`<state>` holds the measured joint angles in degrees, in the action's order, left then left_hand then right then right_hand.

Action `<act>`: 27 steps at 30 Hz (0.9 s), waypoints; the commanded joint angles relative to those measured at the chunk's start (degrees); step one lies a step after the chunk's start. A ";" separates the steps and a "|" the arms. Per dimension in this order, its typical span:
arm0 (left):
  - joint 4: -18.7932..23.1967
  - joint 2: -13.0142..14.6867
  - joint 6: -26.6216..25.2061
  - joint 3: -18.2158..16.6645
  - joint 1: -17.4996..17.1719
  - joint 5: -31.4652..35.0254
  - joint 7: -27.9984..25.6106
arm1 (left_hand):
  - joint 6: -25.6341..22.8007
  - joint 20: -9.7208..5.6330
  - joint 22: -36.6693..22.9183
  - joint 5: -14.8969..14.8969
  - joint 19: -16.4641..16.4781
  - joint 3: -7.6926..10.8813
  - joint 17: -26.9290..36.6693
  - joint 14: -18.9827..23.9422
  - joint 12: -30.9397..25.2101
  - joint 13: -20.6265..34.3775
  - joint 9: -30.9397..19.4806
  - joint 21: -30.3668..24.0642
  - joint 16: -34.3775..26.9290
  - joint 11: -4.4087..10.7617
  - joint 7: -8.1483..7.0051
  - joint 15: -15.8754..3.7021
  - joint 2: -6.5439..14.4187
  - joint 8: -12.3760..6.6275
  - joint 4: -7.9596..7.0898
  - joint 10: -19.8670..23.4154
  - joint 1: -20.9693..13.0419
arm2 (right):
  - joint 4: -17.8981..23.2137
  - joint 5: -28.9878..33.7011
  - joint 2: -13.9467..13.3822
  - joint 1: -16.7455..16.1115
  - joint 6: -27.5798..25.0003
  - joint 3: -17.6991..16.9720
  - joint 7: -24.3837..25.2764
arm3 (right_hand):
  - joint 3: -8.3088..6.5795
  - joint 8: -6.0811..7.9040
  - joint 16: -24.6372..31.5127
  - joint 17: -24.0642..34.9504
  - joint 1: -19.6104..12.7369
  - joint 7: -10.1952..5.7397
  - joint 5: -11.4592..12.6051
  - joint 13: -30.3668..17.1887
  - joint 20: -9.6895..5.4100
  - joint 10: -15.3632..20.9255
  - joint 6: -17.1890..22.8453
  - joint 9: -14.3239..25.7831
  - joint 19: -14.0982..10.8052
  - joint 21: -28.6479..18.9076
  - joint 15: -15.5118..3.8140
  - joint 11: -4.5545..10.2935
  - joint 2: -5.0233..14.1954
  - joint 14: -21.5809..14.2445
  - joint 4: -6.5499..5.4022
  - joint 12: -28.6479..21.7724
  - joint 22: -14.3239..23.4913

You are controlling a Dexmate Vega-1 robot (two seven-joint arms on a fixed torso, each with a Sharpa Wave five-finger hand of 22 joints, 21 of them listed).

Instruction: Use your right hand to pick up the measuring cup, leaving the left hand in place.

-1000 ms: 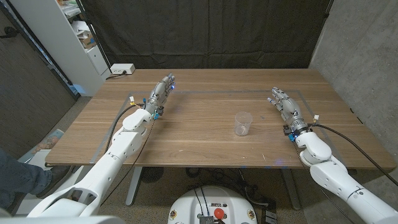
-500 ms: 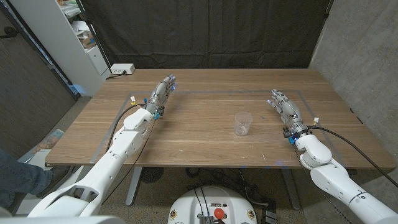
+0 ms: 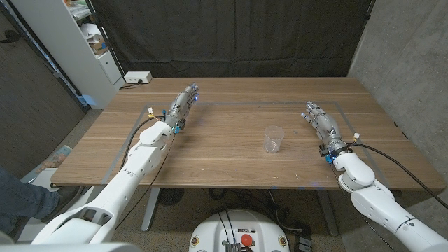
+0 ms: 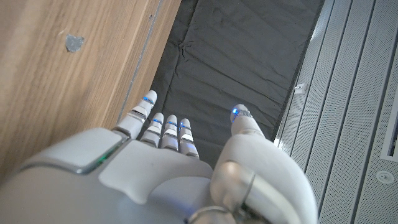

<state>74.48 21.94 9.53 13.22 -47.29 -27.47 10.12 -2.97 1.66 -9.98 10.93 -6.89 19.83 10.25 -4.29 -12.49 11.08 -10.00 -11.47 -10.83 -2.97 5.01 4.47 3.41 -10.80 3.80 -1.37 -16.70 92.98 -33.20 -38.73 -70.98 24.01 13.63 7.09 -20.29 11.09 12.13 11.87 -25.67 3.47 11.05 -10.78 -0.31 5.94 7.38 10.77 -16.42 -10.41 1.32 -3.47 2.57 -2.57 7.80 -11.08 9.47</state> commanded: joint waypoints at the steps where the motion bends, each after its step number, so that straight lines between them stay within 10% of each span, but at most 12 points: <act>1: 1.54 0.19 -0.04 -0.71 -0.86 -0.46 -0.43 | -0.43 0.13 -0.33 -0.03 -0.24 0.19 0.09 0.29 0.01 0.05 -0.23 0.01 -0.03 -0.22 0.24 0.05 0.46 -0.04 0.23 0.11 -0.12 | 0.64 0.59 -0.14 -0.76 -0.06 -0.06 0.62 | 0.14 0.35 0.25 0.15 -0.17 -0.02 0.55 -0.26 0.00 0.42 0.34 0.21 -0.20 -0.55 -0.07 -0.14 -0.32 -0.37 0.02 -0.34 0.29; 27: 0.04 0.29 -0.43 -0.31 0.55 -0.14 0.41 | -0.53 0.20 -0.33 -0.13 -0.36 0.23 0.09 0.34 0.07 0.06 -0.23 0.07 0.00 -0.04 0.23 -0.03 0.58 -0.03 0.47 0.17 -0.24 | 3.63 1.33 -1.21 -4.12 -0.43 -0.94 2.36 | 0.34 0.34 0.00 0.15 -0.39 -0.02 0.62 -0.26 -0.01 0.26 0.41 0.22 0.10 -0.44 -0.17 -0.36 -0.26 0.18 0.09 -0.24 0.29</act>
<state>75.26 22.41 9.02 12.75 -47.34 -27.86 10.37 -2.97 1.66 -9.98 10.93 -6.89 20.00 10.25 -4.29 -12.49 11.07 -10.00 -11.47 -10.83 -2.97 5.01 4.47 3.41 -10.80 3.97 -1.37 -16.70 95.06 -32.17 -39.05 -73.28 23.97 13.21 8.89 -20.15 11.09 12.13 11.86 -25.67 3.47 11.48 -10.77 -0.31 5.94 7.38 10.77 -16.42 -10.41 1.32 -3.48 2.57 -2.56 7.96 -11.08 9.46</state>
